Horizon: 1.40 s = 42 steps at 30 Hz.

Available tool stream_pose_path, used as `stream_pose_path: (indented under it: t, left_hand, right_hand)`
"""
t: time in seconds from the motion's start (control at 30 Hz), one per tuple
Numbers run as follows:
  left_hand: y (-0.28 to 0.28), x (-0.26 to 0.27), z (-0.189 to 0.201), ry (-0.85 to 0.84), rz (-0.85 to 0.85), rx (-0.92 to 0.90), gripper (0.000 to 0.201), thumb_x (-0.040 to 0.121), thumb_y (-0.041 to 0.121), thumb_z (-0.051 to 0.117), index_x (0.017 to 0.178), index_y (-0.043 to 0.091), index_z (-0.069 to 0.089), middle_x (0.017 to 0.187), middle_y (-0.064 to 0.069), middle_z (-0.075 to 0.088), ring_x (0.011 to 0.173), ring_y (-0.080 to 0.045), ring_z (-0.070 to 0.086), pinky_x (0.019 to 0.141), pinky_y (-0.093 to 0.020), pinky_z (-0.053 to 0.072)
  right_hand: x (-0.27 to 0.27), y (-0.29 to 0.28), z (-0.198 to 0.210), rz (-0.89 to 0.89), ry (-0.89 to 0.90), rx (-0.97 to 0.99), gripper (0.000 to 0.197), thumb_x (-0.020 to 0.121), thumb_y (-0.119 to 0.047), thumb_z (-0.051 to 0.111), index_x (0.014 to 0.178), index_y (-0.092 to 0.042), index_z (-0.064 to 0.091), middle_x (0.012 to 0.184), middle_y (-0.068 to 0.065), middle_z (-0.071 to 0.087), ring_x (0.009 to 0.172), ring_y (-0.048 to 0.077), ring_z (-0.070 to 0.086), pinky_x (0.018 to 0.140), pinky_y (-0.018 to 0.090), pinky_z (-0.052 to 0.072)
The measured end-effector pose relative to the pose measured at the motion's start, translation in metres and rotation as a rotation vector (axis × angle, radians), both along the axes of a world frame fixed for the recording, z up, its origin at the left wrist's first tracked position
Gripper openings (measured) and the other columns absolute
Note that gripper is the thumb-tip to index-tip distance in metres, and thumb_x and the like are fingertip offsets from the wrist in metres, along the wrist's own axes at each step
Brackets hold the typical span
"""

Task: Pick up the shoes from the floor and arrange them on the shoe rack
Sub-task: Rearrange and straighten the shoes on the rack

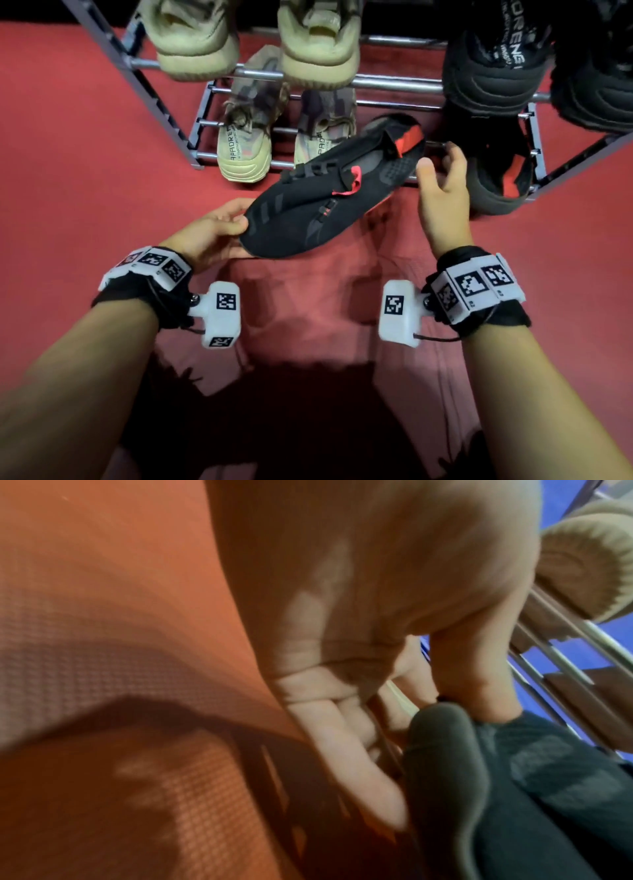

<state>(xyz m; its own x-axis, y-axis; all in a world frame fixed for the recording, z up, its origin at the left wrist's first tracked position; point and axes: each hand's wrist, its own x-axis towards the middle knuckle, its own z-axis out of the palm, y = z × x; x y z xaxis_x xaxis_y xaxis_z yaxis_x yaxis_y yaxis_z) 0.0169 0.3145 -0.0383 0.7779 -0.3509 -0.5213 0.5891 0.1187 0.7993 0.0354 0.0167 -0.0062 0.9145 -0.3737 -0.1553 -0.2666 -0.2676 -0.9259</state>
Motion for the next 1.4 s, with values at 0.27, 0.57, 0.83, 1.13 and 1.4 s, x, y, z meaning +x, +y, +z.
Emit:
stream_pose_path:
  t: [0.27, 0.57, 0.83, 1.13, 1.4]
  left_hand:
    - [0.02, -0.002, 0.002, 0.046, 0.053, -0.087, 0.057, 0.038, 0.041, 0.089, 0.093, 0.029, 0.077, 0.097, 0.006, 0.074, 0.084, -0.01, 0.072, 0.063, -0.028, 0.058]
    - [0.002, 0.047, 0.042, -0.021, 0.464, 0.293, 0.024, 0.092, 0.042, 0.052, 0.092, 0.021, 0.063, 0.081, 0.005, 0.068, 0.069, -0.008, 0.064, 0.059, -0.02, 0.052]
    - [-0.039, 0.064, 0.056, -0.018, 0.562, 0.373, 0.023, 0.094, 0.038, 0.04, 0.094, 0.024, 0.059, 0.073, 0.012, 0.064, 0.06, -0.002, 0.06, 0.051, -0.014, 0.044]
    - [-0.082, 0.059, 0.06, -0.137, 0.381, 0.666, 0.024, 0.091, 0.021, 0.046, 0.067, 0.017, 0.044, 0.046, 0.007, 0.049, 0.03, -0.002, 0.037, 0.032, -0.011, 0.024]
    - [-0.12, 0.049, 0.073, 0.12, -0.379, 0.783, 0.051, 0.086, 0.062, 0.037, 0.082, 0.015, 0.058, 0.068, 0.001, 0.068, 0.042, -0.008, 0.04, 0.043, -0.012, 0.021]
  right_hand:
    - [0.002, 0.017, 0.004, -0.073, 0.054, 0.364, 0.06, 0.075, -0.05, 0.049, 0.129, -0.025, 0.05, 0.126, -0.004, 0.057, 0.115, 0.012, 0.057, 0.102, 0.042, 0.047]
    - [-0.031, 0.014, -0.024, -0.06, 0.152, 0.501, 0.01, 0.086, -0.041, 0.054, 0.085, -0.031, 0.054, 0.094, -0.006, 0.056, 0.096, 0.021, 0.053, 0.081, 0.041, 0.049]
    - [-0.062, 0.013, -0.036, -0.048, 0.133, 0.703, 0.021, 0.097, -0.017, 0.04, 0.102, -0.029, 0.056, 0.102, 0.0, 0.063, 0.086, 0.019, 0.059, 0.07, 0.037, 0.052]
    - [-0.061, -0.001, -0.024, -0.189, -0.065, 0.621, 0.019, 0.085, -0.021, 0.049, 0.1, -0.028, 0.059, 0.111, 0.005, 0.059, 0.096, 0.023, 0.054, 0.081, 0.046, 0.045]
    - [-0.062, -0.001, -0.019, -0.347, -0.157, 0.664, 0.021, 0.081, -0.023, 0.047, 0.098, -0.028, 0.058, 0.101, 0.002, 0.061, 0.094, 0.021, 0.054, 0.082, 0.04, 0.042]
